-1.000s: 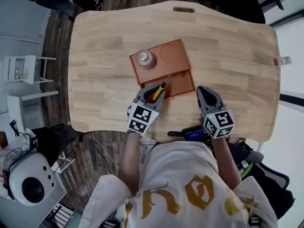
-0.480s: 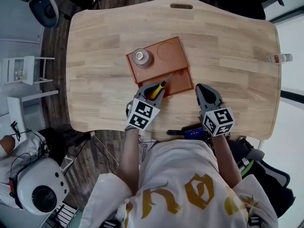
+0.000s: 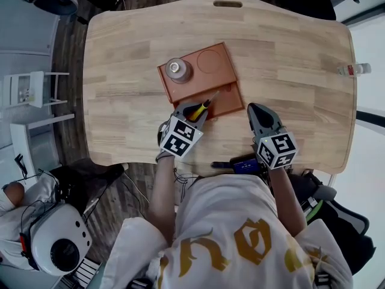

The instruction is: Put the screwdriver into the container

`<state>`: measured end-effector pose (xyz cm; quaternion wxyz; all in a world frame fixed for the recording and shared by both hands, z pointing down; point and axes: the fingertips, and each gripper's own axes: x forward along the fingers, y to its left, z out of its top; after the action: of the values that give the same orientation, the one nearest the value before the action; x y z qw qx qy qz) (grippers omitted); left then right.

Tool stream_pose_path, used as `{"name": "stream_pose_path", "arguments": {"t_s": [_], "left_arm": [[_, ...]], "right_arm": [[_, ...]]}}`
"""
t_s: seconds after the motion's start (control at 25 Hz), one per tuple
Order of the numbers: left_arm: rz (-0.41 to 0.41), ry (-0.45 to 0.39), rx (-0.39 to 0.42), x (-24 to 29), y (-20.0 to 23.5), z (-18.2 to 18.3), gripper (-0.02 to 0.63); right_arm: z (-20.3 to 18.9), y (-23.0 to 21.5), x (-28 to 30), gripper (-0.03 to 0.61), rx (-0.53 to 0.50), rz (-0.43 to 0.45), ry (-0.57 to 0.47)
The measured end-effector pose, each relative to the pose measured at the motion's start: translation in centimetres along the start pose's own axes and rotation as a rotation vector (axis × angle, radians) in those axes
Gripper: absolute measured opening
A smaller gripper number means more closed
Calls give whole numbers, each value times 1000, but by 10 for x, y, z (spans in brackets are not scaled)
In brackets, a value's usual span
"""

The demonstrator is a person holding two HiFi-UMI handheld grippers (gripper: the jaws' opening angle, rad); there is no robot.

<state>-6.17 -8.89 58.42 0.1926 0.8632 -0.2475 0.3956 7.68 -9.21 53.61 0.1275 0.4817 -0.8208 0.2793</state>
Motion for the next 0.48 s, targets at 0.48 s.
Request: {"name": "stream_pose_path", "arguments": {"t_s": [0.48], "left_arm": [[-30,128,18,8,-1,-15,74]], "right_arm": [[-17,4,1,11,4,33,50]]}}
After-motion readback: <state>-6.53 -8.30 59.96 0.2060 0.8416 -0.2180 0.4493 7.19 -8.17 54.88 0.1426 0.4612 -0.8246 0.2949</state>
